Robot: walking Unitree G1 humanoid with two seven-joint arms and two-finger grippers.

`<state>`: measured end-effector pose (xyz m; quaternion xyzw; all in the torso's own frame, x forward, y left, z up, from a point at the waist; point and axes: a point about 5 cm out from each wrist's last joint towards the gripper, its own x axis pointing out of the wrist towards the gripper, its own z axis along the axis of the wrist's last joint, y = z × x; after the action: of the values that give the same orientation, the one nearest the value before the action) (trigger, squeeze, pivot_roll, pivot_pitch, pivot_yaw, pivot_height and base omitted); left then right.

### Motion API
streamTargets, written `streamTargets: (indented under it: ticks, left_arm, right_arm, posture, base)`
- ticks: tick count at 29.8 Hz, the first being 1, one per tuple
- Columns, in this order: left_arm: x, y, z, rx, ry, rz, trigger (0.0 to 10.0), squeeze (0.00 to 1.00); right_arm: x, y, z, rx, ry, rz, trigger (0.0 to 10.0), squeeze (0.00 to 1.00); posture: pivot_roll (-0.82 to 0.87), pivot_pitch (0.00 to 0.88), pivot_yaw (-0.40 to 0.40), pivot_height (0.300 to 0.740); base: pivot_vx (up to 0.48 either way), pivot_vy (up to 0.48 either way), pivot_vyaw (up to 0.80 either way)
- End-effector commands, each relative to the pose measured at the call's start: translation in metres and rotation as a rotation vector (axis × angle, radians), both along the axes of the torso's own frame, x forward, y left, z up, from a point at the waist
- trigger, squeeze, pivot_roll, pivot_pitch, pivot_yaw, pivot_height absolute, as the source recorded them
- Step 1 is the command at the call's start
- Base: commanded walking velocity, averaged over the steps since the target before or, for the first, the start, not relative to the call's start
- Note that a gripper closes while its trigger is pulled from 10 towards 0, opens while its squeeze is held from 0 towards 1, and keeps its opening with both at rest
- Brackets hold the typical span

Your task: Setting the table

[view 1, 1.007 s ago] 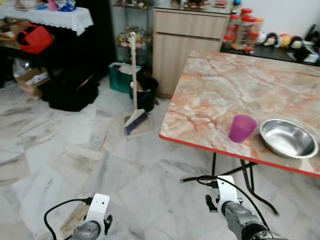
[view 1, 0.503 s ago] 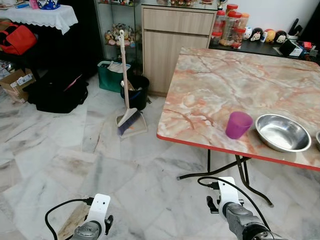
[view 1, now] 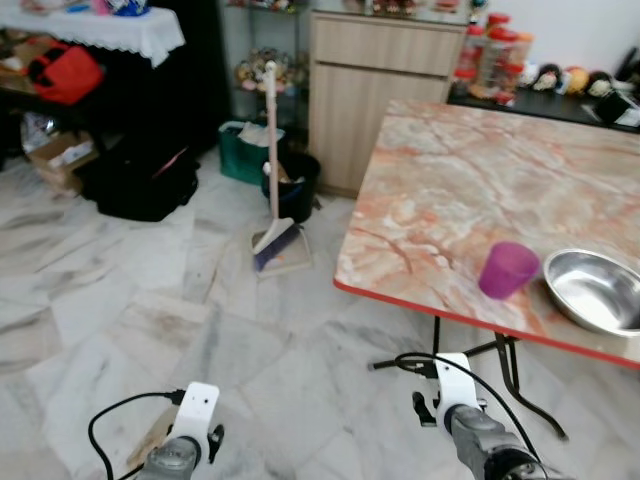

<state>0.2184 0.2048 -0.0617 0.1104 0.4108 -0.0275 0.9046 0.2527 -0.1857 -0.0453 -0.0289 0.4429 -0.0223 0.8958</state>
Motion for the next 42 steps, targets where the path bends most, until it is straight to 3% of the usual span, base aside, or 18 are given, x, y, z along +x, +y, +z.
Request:
streamTargets:
  ticks: [1, 7, 23, 29, 42]
  left_arm:
    - [0.0012, -0.0029, 0.0002, -0.002, -0.001, -0.013, 10.0, 0.00]
    - [0.0010, -0.0028, 0.0001, -0.004, -0.001, -0.014, 10.0, 0.00]
    - [-0.0002, -0.0040, -0.0007, -0.007, 0.000, -0.023, 10.0, 0.00]
    - [-0.0015, -0.0042, -0.0014, -0.007, 0.003, -0.025, 10.0, 0.00]
    - [-0.0012, -0.0036, -0.0008, -0.038, -0.018, 0.026, 10.0, 0.00]
  right_arm:
    - [-0.0010, -0.0050, 0.0000, -0.004, 0.007, -0.010, 10.0, 0.00]
    - [-0.0013, -0.0051, -0.0002, -0.008, 0.012, -0.004, 10.0, 0.00]
    - [-0.0023, -0.0060, -0.0008, -0.008, 0.009, -0.005, 10.0, 0.00]
    - [-0.0037, -0.0061, -0.0017, -0.010, 0.015, -0.001, 10.0, 0.00]
    - [-0.0021, -0.0059, -0.0006, 0.000, -0.005, -0.016, 10.0, 0.00]
  posture:
    - [0.00, 0.000, -0.018, 0.740]
    - [0.00, 0.000, -0.016, 0.740]
    - [0.00, 0.000, -0.015, 0.740]
    - [0.00, 0.000, -0.014, 0.740]
    - [0.00, 0.000, -0.017, 0.740]
  base:
    - [0.000, -0.277, -0.60]
    - [0.000, -0.278, -0.54]
    - [0.000, -0.292, 0.00]
    - [0.000, -0.294, -0.59]
    - [0.000, 0.000, 0.00]
